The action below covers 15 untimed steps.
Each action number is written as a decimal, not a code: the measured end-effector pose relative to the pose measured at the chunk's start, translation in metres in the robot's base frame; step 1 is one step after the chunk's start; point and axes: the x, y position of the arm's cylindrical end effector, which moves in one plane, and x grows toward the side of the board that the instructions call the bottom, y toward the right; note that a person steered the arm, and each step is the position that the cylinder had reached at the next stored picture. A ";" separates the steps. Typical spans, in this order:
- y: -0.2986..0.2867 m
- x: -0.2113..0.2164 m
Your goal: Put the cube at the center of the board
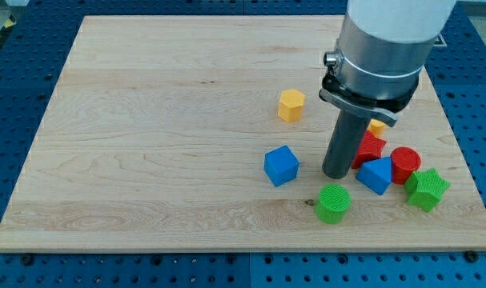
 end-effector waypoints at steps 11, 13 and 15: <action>-0.132 -0.040; -0.119 -0.064; -0.119 -0.113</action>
